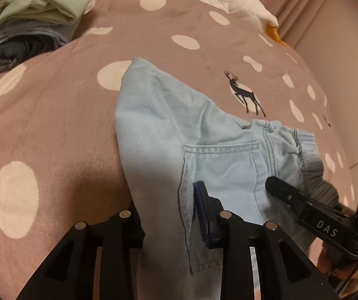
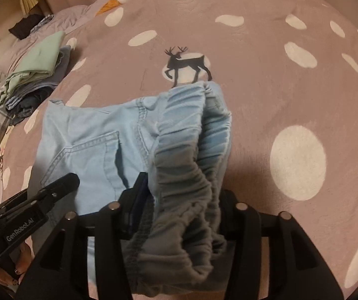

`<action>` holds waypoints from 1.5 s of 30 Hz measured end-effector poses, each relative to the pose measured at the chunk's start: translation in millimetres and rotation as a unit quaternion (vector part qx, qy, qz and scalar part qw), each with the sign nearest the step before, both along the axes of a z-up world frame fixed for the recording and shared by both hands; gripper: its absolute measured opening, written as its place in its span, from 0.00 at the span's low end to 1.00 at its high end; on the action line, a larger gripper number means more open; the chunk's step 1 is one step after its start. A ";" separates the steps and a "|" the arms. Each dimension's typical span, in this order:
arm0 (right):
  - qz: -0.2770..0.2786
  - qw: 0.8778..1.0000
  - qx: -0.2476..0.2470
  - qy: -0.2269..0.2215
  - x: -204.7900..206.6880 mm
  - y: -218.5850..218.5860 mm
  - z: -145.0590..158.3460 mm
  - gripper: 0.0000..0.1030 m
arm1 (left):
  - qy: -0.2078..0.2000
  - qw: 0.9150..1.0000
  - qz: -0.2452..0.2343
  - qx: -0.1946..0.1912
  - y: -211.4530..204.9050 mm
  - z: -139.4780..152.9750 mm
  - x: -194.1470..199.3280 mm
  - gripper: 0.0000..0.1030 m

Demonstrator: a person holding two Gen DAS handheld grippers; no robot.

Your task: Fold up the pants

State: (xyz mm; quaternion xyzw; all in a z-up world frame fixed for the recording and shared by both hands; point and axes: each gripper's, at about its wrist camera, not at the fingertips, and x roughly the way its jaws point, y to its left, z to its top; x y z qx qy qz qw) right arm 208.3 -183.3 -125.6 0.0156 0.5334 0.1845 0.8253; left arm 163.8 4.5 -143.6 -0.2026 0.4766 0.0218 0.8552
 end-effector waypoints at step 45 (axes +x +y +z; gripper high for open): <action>-0.036 0.991 0.018 -0.130 -132.7 -49.9 116.8 0.98 | -0.063 0.996 -0.004 0.070 -31.0 114.2 -148.4 0.99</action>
